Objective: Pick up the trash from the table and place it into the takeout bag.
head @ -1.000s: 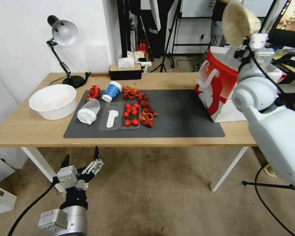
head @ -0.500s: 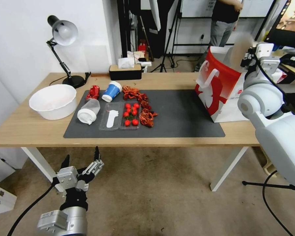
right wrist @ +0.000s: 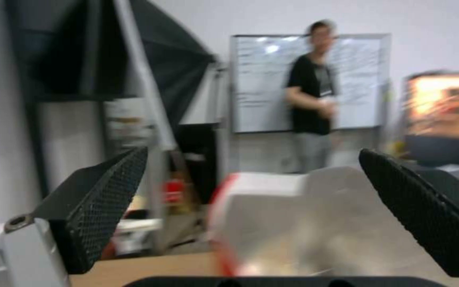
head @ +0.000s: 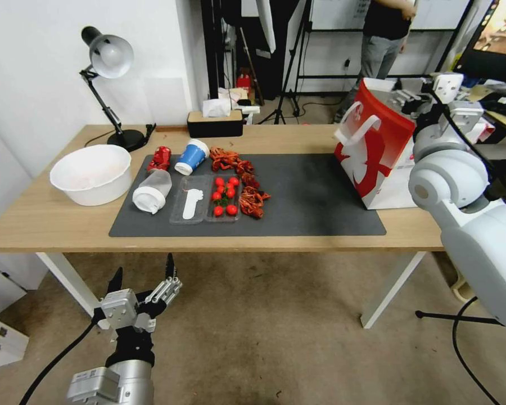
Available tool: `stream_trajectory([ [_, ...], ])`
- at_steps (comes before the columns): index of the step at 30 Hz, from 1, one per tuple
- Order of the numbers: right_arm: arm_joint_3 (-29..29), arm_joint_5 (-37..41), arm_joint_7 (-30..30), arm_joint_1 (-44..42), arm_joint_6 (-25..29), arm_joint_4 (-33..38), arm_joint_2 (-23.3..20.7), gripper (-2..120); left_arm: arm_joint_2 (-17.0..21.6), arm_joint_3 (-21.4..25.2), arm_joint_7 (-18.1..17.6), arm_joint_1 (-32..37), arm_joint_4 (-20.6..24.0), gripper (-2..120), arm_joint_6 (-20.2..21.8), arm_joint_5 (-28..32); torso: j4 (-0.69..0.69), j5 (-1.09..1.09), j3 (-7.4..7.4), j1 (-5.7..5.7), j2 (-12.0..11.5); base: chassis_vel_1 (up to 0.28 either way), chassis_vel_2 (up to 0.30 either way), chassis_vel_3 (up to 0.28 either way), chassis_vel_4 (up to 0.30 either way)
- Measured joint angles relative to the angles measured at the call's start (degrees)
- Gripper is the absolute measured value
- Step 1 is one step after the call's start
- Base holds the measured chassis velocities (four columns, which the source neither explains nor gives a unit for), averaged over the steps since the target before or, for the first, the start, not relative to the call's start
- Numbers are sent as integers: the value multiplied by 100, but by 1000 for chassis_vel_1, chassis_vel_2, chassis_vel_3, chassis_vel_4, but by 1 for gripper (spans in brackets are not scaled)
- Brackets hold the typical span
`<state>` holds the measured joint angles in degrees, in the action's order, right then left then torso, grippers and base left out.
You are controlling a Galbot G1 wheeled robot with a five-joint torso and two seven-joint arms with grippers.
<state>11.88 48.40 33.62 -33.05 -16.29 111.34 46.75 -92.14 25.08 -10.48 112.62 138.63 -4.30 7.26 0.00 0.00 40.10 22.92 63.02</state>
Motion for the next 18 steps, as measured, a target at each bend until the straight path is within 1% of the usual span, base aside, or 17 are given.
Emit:
stream_trajectory([
  [4,16,277,-192,-141,151,139,-19,100,0,7,-1,-1,0,100,-5,2,0,0,0,0,0,0,0,0,0],
  [7,20,326,-252,-189,192,176,-24,100,0,10,-2,-1,0,100,-8,3,0,0,0,0,0,0,0,0,0],
  [9,43,445,-446,-342,325,264,-37,100,0,15,-5,-1,0,100,-15,6,0,0,0,0,0,0,0,0,0],
  [10,43,445,-446,-342,325,264,-37,100,0,15,-5,-1,0,100,-15,6,0,0,0,0,0,0,0,0,0],
  [11,68,588,-613,-502,442,344,-52,100,0,20,-7,-2,0,100,-19,8,0,0,0,0,0,0,0,0,0],
  [13,82,637,-656,-556,468,371,-55,100,0,20,-8,-2,0,100,-19,8,0,0,0,0,0,0,0,0,0],
  [15,218,796,-947,-989,627,552,-71,100,0,23,-9,-2,2,100,-28,13,0,0,0,0,0,0,0,0,0],
  [17,241,796,-985,-1053,649,570,-75,100,0,23,-9,-2,2,100,-30,13,0,0,0,0,0,0,0,0,0],
  [18,355,779,-1186,-1343,753,648,-99,100,0,25,-10,0,2,100,-41,14,0,0,0,0,0,0,0,0,0],
])
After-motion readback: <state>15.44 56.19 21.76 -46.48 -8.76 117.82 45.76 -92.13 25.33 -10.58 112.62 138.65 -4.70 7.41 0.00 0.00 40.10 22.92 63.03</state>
